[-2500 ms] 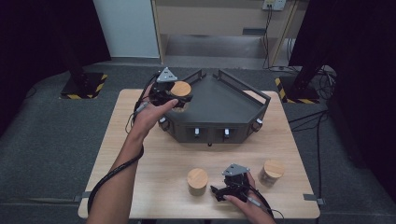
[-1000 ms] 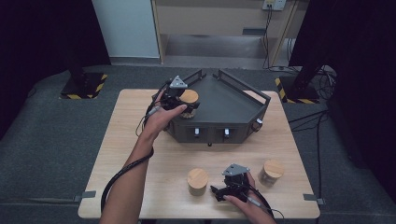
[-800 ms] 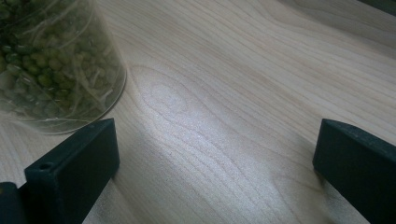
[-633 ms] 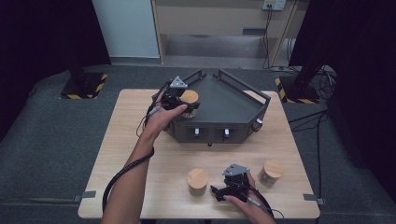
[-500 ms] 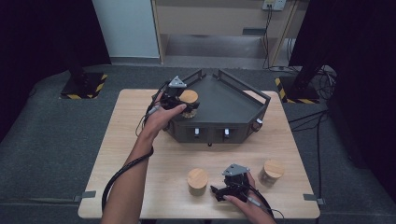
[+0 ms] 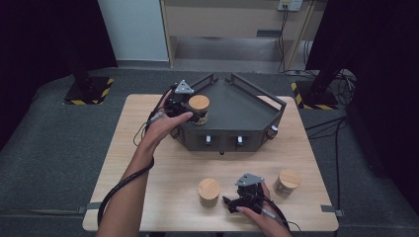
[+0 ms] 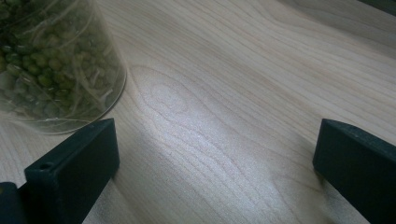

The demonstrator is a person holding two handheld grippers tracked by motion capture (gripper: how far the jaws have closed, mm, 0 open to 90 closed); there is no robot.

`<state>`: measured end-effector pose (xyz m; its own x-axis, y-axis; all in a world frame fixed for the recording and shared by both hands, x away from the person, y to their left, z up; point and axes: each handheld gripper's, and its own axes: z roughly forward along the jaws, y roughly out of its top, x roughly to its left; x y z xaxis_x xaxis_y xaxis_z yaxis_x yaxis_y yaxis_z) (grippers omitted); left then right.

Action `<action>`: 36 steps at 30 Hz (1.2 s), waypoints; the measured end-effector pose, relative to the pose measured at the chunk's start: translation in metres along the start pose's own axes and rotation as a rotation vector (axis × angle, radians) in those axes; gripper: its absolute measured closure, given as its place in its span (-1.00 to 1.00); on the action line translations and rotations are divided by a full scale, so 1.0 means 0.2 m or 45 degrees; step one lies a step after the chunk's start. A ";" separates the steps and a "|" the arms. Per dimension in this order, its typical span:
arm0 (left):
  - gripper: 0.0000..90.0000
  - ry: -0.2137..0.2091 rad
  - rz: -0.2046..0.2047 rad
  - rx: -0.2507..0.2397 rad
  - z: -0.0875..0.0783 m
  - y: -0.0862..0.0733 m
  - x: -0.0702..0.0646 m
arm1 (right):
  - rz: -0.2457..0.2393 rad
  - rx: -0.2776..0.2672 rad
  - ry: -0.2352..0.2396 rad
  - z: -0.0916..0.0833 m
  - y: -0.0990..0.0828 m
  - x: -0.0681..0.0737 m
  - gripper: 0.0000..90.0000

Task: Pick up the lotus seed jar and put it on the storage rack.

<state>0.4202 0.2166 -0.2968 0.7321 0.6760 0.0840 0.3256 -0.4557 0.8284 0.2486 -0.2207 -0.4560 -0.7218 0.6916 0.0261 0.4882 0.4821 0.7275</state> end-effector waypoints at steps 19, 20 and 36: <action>-0.91 0.050 -0.025 -0.022 -0.21 -0.13 -0.09 | 0.008 -0.002 -0.012 0.00 0.00 0.01 -0.98; -0.91 0.053 -0.028 -0.023 -0.22 -0.14 -0.10 | 0.010 -0.002 -0.012 0.00 0.00 0.01 -0.98; -0.92 0.090 -0.064 -0.031 -0.36 -0.27 -0.11 | 0.014 0.000 -0.007 0.00 0.00 0.01 -0.99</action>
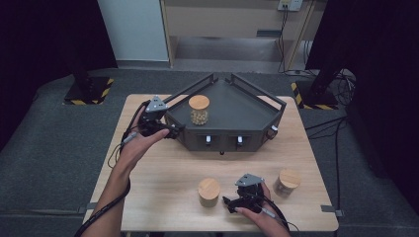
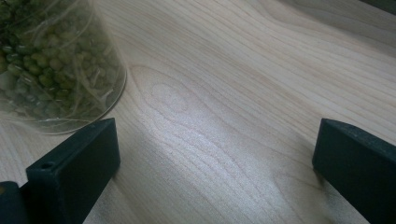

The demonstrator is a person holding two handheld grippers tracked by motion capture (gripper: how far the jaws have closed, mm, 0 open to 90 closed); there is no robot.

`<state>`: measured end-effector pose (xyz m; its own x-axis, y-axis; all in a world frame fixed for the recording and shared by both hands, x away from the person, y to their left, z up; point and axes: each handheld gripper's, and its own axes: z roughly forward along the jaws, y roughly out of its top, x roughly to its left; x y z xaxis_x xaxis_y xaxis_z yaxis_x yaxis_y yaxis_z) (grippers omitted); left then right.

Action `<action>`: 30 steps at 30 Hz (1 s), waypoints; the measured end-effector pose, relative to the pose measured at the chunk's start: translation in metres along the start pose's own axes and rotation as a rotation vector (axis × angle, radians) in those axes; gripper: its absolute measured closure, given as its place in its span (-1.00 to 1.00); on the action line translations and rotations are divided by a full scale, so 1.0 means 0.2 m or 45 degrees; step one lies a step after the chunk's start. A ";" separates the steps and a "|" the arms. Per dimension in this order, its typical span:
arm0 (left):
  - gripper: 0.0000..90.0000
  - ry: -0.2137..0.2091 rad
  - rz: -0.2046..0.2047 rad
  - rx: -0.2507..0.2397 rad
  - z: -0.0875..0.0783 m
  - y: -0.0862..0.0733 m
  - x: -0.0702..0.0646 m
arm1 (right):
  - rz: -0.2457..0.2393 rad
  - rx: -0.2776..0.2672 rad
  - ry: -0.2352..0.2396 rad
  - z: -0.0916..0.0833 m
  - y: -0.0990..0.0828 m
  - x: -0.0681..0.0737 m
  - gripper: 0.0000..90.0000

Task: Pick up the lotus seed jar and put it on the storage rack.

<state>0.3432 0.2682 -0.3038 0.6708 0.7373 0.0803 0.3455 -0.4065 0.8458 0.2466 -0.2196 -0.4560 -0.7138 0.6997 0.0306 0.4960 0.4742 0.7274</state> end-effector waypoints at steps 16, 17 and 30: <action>-0.92 0.049 -0.029 0.004 -0.17 -0.11 -0.03 | -0.003 0.004 0.000 0.00 0.00 0.00 -0.99; -0.92 0.052 -0.032 0.005 -0.18 -0.11 -0.03 | -0.003 0.005 -0.001 0.00 0.00 0.00 -0.99; -0.92 0.050 -0.026 0.051 -0.22 -0.20 -0.09 | 0.008 0.004 -0.014 0.00 0.01 0.01 -0.99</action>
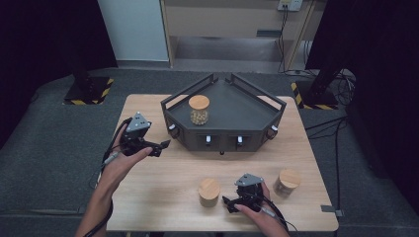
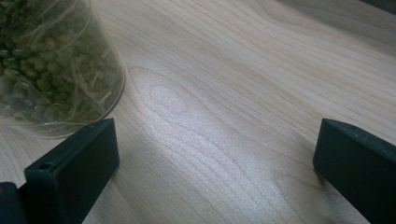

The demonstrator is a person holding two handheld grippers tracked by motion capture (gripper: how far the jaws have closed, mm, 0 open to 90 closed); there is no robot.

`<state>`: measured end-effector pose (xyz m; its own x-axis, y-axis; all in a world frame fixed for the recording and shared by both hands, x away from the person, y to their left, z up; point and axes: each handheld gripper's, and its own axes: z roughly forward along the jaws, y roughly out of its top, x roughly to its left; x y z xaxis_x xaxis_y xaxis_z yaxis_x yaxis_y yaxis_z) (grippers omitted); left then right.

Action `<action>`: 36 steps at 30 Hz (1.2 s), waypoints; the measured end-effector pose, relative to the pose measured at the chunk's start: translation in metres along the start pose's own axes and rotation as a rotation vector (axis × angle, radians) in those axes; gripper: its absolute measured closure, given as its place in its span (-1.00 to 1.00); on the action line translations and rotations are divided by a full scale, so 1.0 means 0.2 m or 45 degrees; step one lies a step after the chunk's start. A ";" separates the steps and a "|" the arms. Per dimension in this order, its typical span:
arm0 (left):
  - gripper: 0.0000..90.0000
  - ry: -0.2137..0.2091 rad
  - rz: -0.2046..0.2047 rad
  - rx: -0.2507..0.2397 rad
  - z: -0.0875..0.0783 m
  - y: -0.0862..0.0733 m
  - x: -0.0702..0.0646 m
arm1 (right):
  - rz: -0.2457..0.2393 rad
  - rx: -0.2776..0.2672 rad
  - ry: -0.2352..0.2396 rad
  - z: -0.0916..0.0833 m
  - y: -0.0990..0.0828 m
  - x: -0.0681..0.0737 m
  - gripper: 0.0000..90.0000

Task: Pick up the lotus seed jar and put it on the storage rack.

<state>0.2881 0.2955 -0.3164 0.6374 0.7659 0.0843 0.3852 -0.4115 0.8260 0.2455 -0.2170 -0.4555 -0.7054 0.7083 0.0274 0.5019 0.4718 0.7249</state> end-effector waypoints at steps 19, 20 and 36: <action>-0.92 -0.007 -0.031 0.051 0.02 -0.19 -0.10 | 0.003 0.000 -0.003 0.00 0.00 0.00 -0.99; -0.92 -0.005 -0.027 0.057 0.02 -0.20 -0.11 | 0.003 -0.001 -0.003 0.00 0.00 0.00 -0.99; -0.92 -0.037 -0.062 0.120 0.10 -0.36 -0.21 | 0.003 0.000 -0.003 0.00 0.00 0.00 -0.99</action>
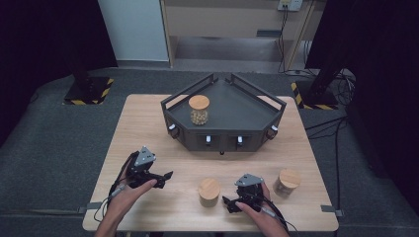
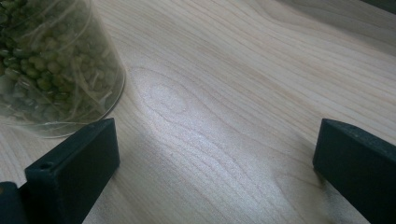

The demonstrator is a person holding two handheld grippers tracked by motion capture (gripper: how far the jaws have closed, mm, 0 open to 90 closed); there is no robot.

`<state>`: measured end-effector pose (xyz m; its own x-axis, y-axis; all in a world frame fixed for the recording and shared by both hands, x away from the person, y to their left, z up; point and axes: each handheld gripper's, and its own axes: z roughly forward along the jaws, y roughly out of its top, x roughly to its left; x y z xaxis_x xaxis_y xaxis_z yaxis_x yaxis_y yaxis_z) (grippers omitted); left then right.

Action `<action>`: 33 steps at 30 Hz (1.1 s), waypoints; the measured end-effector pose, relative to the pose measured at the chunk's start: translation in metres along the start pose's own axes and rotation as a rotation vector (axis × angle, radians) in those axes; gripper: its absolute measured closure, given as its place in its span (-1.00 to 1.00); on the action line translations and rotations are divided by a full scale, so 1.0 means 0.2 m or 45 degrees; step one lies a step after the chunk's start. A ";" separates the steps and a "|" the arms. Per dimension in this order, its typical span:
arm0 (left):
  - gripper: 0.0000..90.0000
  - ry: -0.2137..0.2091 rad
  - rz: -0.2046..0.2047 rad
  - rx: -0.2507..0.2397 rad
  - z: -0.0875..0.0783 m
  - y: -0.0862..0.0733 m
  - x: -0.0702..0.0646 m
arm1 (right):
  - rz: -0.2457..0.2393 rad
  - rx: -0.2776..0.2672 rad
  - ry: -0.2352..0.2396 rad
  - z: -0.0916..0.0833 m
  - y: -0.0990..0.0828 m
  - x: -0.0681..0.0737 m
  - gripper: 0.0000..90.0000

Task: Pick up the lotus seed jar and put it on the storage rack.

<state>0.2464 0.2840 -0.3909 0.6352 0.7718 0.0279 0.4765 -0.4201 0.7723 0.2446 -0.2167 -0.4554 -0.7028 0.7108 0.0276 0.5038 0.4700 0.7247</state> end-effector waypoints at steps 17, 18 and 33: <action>-0.93 0.028 -0.063 0.070 0.06 -0.14 -0.02 | 0.002 0.001 -0.001 0.00 0.00 0.00 -0.99; -0.93 0.031 -0.075 0.074 0.06 -0.15 -0.02 | 0.003 0.001 -0.001 0.00 0.00 0.00 -0.99; -0.93 0.096 -0.080 0.177 0.09 -0.19 -0.03 | 0.002 0.000 -0.001 0.00 0.00 0.00 -0.99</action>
<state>0.2355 0.2866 -0.4310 0.5569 0.8299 0.0341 0.5964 -0.4281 0.6790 0.2446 -0.2165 -0.4554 -0.7018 0.7119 0.0284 0.5051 0.4690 0.7246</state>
